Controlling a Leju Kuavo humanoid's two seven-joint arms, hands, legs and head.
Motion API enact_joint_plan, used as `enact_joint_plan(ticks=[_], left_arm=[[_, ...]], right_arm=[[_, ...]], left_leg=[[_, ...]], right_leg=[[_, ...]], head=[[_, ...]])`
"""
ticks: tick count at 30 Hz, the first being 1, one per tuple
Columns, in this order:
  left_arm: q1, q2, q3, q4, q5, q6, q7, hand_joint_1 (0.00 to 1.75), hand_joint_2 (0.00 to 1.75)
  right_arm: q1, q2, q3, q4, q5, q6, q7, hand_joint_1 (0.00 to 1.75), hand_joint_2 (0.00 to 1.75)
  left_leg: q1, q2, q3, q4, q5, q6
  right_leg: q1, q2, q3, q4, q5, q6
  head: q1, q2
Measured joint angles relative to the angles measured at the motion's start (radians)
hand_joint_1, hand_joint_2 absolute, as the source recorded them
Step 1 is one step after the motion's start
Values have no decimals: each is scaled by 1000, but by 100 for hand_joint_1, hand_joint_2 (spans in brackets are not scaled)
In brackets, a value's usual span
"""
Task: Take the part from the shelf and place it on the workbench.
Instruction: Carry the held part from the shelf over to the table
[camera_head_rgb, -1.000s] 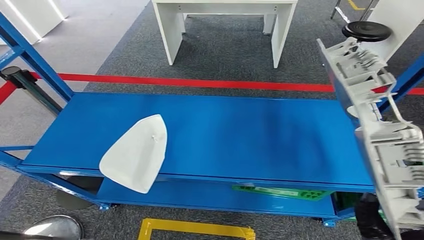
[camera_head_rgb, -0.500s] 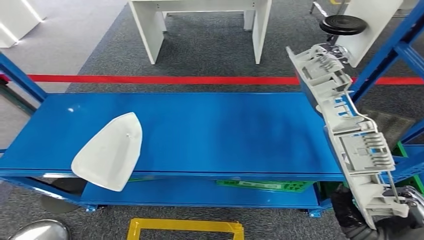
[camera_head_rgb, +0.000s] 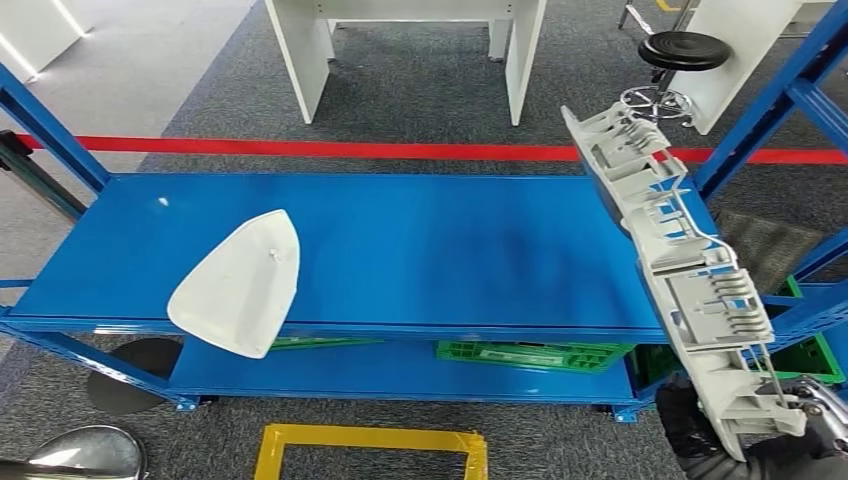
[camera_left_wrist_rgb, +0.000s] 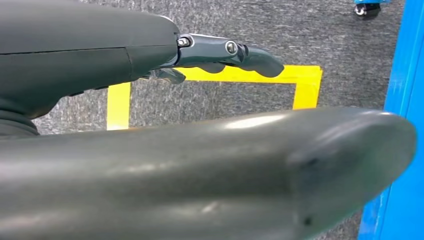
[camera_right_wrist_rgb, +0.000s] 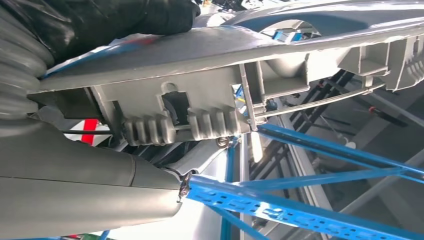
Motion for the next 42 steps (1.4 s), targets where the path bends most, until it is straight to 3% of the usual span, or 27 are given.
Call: enact_joint_plan(ticks=[4, 6, 8, 9, 10, 11, 13, 15, 19, 21, 23, 24, 25, 26, 27, 29, 31, 33, 35, 37, 39, 40, 41, 42], left_arm=[[-1, 2, 0, 0, 12, -23, -1, 0, 0], [0, 3, -1, 0, 17, -30, -1, 0, 0], [0, 3, -1, 0, 21, -32, -1, 0, 0], [0, 2, -1, 0, 22, -32, -1, 0, 0], [1, 2, -1, 0, 22, -31, -1, 0, 0], [1, 2, -1, 0, 22, -31, -1, 0, 0], [2, 4, -1, 0, 22, -29, -1, 0, 0], [2, 6, -1, 0, 21, -28, -1, 0, 0], [3, 5, -1, 0, 18, -29, -1, 0, 0], [2, 5, -2, 0, 17, -29, -1, 0, 0], [1, 6, -4, 0, 14, -29, -1, 0, 0], [2, 6, -5, 0, 13, -29, -1, 0, 0], [2, 6, -6, 0, 12, -29, -1, 0, 0], [2, 6, -8, 0, 12, -29, -1, 0, 0], [2, 6, -9, 0, 11, -29, -1, 0, 0], [1, 5, -12, 0, 12, -29, -1, 0, 0], [1, 5, -15, 0, 12, -29, -1, 0, 0], [1, 4, -18, 0, 13, -29, -1, 0, 0], [2, 6, -19, 0, 13, -29, -1, 0, 0], [2, 7, -19, 0, 14, -29, -1, 0, 0], [2, 7, -19, 0, 15, -30, -1, 0, 0], [2, 6, -20, 0, 16, -30, -1, 0, 0], [2, 6, -20, 0, 18, -30, -1, 0, 0], [2, 6, -21, 0, 20, -30, -1, 0, 0]], right_arm=[[1, 0, 1, 2, 7, 0, 0, 175, 175], [2, 0, 2, 2, 11, 0, 0, 175, 175], [2, 0, 3, 2, 14, 0, 0, 175, 175], [3, 0, 3, 2, 16, 0, 0, 175, 175], [4, 0, 3, 2, 17, 0, 0, 175, 175], [4, 0, 3, 2, 19, 0, 0, 175, 175], [5, 0, 2, 2, 22, 0, 0, 175, 175], [5, 0, 2, 2, 25, 0, 0, 175, 175], [8, 0, 2, 2, 26, 0, 0, 175, 175], [9, 0, 2, 2, 26, 0, 0, 175, 175], [9, 0, 2, 2, 27, 0, -1, 175, 175], [10, 0, 2, 2, 27, 0, -1, 175, 175], [11, 0, 1, 2, 27, 0, 0, 175, 175], [12, 0, 1, 2, 27, 0, 0, 175, 175], [12, 0, 1, 2, 27, 0, 0, 175, 175], [12, 0, 1, 2, 27, 0, 0, 175, 175], [12, 0, 1, 2, 26, 0, 0, 175, 175], [13, 0, 1, 2, 26, 0, 0, 175, 175], [14, 0, 1, 2, 25, 0, 0, 175, 175], [15, 0, 1, 2, 24, 0, 0, 175, 175], [16, 0, 1, 2, 24, 0, 0, 175, 175], [16, 0, 1, 2, 24, 0, 0, 175, 175], [16, 0, 1, 2, 25, 0, 0, 175, 175], [17, 0, 1, 2, 25, 0, 0, 175, 175]], left_leg=[[-1, -4, -8, 16, -7, -17], [2, -8, -27, 77, -67, -29], [8, -10, -61, 195, -149, -40], [11, -10, -73, 246, -173, -42], [12, -10, -72, 268, -175, -43], [14, -11, -53, 252, -158, -43], [14, -14, 21, 127, -96, -36], [11, -21, 81, 11, -64, -28], [8, -22, 83, -30, -51, -15], [11, -17, 73, -40, -36, -1], [8, -12, 58, -40, -24, 8], [5, -10, 50, -39, -19, 11], [2, -9, 42, -38, -13, 12], [0, -8, 36, -37, -9, 12], [-2, -7, 31, -36, -5, 11], [-5, -7, 24, -31, 0, 7], [-7, -7, 16, -23, 7, -1], [-9, -7, 10, -19, 15, -10], [-8, -10, 1, -3, -4, -22], [-2, -14, -23, 74, -79, -37], [7, -14, -55, 198, -157, -50], [11, -14, -61, 241, -170, -54], [15, -14, -52, 250, -162, -57], [18, -14, -25, 218, -136, -59]], right_leg=[[0, 3, -11, -9, 7, -34], [-4, 2, -17, -12, 20, -51], [-4, 2, -27, -10, 31, -57], [-4, 2, -34, -9, 36, -56], [-4, 2, -39, -7, 39, -55], [-4, 2, -43, -6, 41, -54], [-4, 3, -47, -4, 45, -50], [-3, 4, -51, -4, 51, -40], [-3, 6, -63, -8, 62, -12], [-3, 5, -85, 38, 16, -4], [-4, 4, -129, 160, -64, 0], [-4, 4, -147, 222, -92, 1], [-4, 4, -153, 258, -101, 2], [-3, 4, -139, 253, -89, 0], [-2, 3, -106, 210, -62, -3], [4, 1, -9, 60, -12, -14], [8, 0, 48, -35, 1, -22], [8, 1, 45, -50, 1, -26], [2, 0, 31, -55, 10, -38], [-2, -3, 17, -58, 23, -50], [-2, -4, 5, -55, 36, -53], [-2, -4, -2, -52, 42, -52], [-3, -4, -9, -47, 47, -50], [-4, -4, -18, -42, 50, -49]], head=[[-1, 0], [-7, 0], [-14, 0], [-14, 0], [-14, 0], [-14, 0], [-14, 0], [-14, 0], [-13, 0], [-8, 0], [-3, 0], [-1, 0], [-1, 0], [-1, 0], [-1, 0], [-1, 0], [-1, 0], [-1, 0], [-2, 0], [-7, 0], [-12, 0], [-12, 0], [-12, 0], [-12, 0]])
